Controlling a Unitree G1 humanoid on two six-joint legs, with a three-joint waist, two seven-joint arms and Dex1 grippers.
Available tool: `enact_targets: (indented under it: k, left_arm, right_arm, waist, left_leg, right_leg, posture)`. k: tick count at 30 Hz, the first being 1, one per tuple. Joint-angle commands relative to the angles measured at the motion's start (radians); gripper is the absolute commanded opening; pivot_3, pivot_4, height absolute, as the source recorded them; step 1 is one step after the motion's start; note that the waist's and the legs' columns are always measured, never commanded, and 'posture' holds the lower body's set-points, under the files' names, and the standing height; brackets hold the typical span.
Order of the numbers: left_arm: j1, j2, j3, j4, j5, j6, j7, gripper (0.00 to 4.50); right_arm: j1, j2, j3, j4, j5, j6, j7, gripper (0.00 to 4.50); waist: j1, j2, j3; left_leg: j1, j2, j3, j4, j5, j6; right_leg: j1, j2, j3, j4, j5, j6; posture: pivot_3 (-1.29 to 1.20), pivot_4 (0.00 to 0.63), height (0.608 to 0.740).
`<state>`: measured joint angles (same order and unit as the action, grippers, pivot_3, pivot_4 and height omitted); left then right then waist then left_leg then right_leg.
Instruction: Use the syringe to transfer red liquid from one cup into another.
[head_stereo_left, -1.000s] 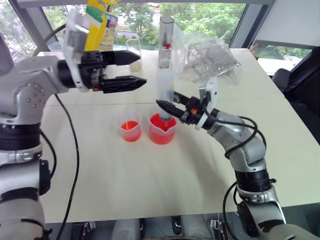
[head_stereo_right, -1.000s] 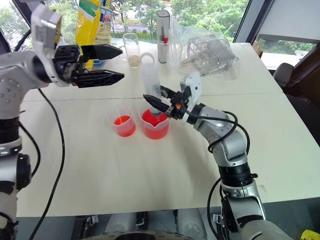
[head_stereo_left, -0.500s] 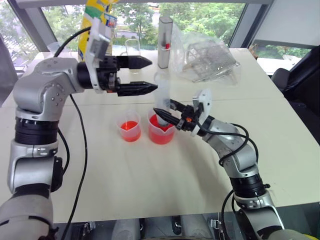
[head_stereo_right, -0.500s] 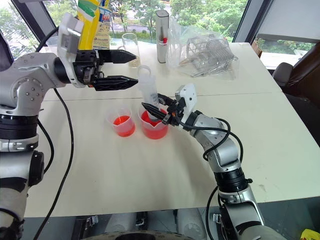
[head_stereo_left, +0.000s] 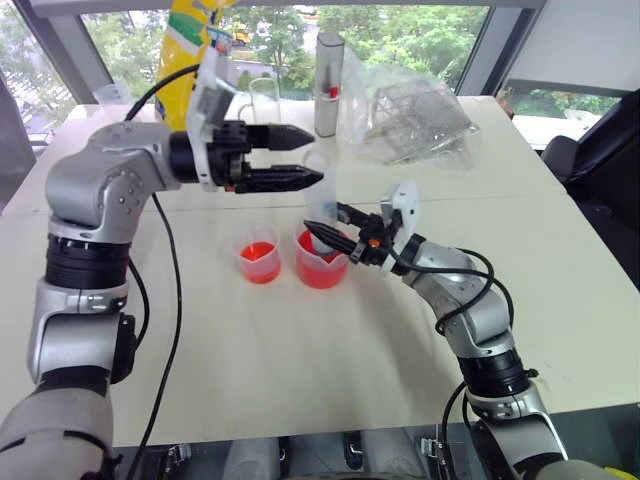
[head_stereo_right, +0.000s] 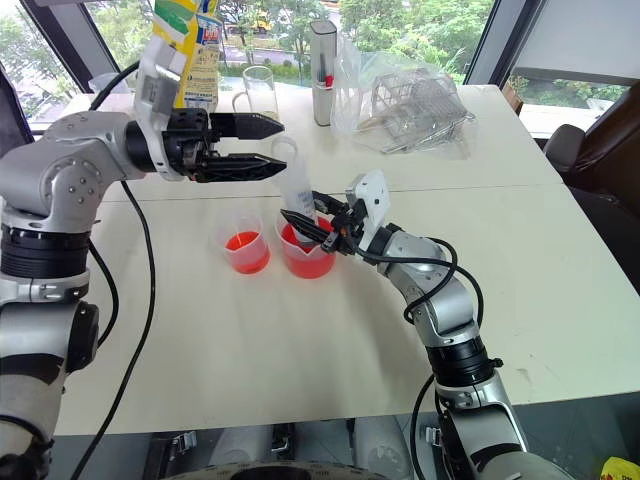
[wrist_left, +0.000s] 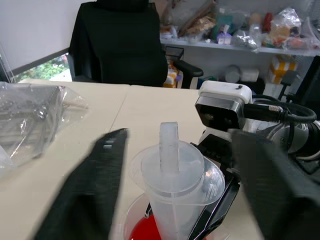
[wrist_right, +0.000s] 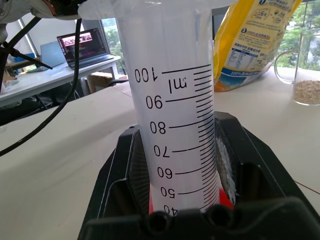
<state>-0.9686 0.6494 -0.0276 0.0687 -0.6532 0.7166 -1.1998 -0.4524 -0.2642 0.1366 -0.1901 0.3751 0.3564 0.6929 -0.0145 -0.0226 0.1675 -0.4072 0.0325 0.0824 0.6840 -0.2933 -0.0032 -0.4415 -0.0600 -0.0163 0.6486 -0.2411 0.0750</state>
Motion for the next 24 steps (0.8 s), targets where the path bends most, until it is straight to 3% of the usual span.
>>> enact_targets:
  k: [1, 3, 24]
  left_arm:
    - [-0.001, -0.006, -0.002, -0.025, 0.008, -0.002, -0.003, 1.05]
    - [0.000, -0.011, -0.003, -0.026, 0.011, 0.002, -0.002, 0.05]
    - [-0.088, -0.041, 0.047, -0.011, -0.001, 0.000, 0.037, 0.05]
  right_arm:
    - [-0.014, 0.006, -0.002, -0.035, 0.008, -0.010, 0.001, 1.45]
    - [-0.015, 0.005, -0.001, -0.037, 0.009, -0.008, 0.003, 1.45]
    - [-0.012, 0.029, 0.047, 0.078, -0.015, -0.031, 0.048, 1.45]
  waist:
    - [0.000, 0.000, 0.000]
    - [0.000, 0.000, 0.000]
    - [-0.001, 0.000, 0.000]
  left_leg:
    - [0.000, 0.000, 0.000, 0.000, 0.000, 0.000]
    - [0.000, 0.000, 0.000, 0.000, 0.000, 0.000]
    - [0.000, 0.000, 0.000, 0.000, 0.000, 0.000]
  right_leg:
    - [0.000, 0.000, 0.000, 0.000, 0.000, 0.000]
    - [0.000, 0.000, 0.000, 0.000, 0.000, 0.000]
    - [0.000, 0.000, 0.000, 0.001, 0.000, 0.000]
  posture:
    - [0.00, 0.150, 0.740]
    - [0.00, 0.150, 0.740]
    - [0.00, 0.150, 0.740]
